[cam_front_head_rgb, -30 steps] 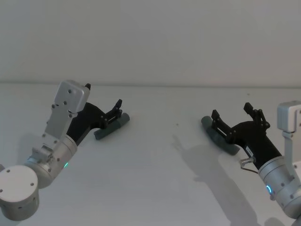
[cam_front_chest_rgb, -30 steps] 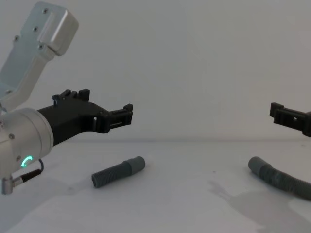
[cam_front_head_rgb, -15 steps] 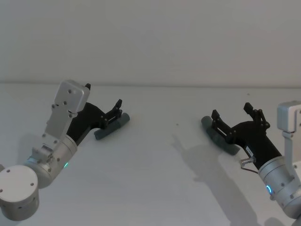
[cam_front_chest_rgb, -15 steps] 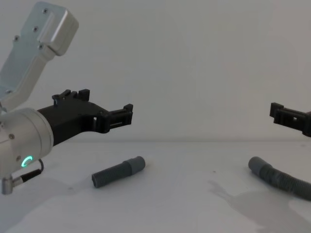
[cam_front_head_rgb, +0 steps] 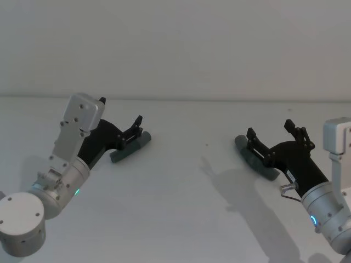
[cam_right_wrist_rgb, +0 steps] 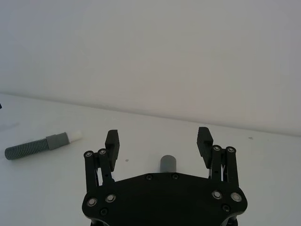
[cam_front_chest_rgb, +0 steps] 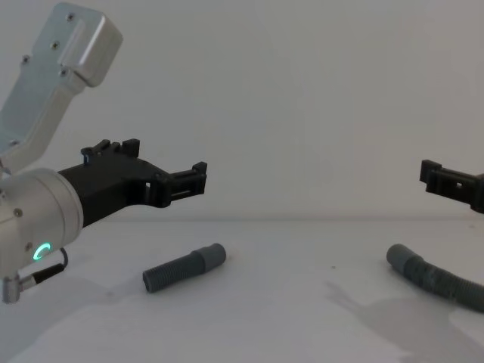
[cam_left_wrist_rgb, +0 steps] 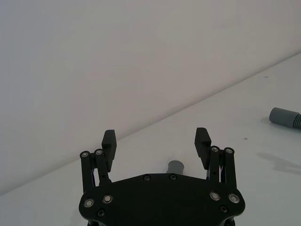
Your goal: Use both hands to pick up one end of the pipe from the table, align the ends, and insert them.
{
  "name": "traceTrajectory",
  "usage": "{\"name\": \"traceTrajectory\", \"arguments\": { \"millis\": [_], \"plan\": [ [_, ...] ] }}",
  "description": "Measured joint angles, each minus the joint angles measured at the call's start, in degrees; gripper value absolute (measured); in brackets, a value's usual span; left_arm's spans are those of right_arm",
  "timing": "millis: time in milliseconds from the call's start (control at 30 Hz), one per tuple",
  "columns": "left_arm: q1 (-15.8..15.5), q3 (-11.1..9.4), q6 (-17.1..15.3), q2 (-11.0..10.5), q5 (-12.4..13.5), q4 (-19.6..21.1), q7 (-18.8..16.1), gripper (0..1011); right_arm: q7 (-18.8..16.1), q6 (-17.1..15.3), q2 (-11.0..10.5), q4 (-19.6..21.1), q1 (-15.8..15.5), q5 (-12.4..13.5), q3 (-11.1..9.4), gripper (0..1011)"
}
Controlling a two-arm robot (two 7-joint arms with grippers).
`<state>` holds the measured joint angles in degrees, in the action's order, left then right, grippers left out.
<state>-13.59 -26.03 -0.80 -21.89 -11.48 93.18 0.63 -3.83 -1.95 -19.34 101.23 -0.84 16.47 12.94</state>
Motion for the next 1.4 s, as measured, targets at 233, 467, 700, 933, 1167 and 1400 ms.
{"name": "traceTrajectory", "arguments": {
  "millis": [233,467,700,933,1167,1400],
  "plan": [
    [0.0,0.0,0.0,0.0,0.0,0.0,0.0,1001,0.0,0.0,0.0,0.0,0.0,0.0,0.0,1000],
    [-0.4,0.1,-1.2,-0.1,0.0,-0.1,0.7,1001,0.0,0.0,0.0,0.0,0.0,0.0,0.0,1000],
    [-1.2,0.1,-3.8,-0.3,-0.2,-0.6,1.6,1001,0.0,0.0,0.0,0.0,0.0,0.0,0.0,1000],
    [-2.0,0.2,-6.9,-0.7,-0.3,-0.7,2.7,1001,0.0,0.0,0.0,0.0,0.0,0.0,0.0,1000],
    [-3.5,-0.5,-11.7,-2.0,-0.2,-0.3,5.3,1001,0.0,0.0,0.0,0.0,0.0,0.0,0.0,1000],
    [-5.5,-1.5,-16.1,-3.5,-0.3,0.0,9.5,1001,0.0,0.0,0.0,0.0,0.0,0.0,0.0,1000]
  ]
}}
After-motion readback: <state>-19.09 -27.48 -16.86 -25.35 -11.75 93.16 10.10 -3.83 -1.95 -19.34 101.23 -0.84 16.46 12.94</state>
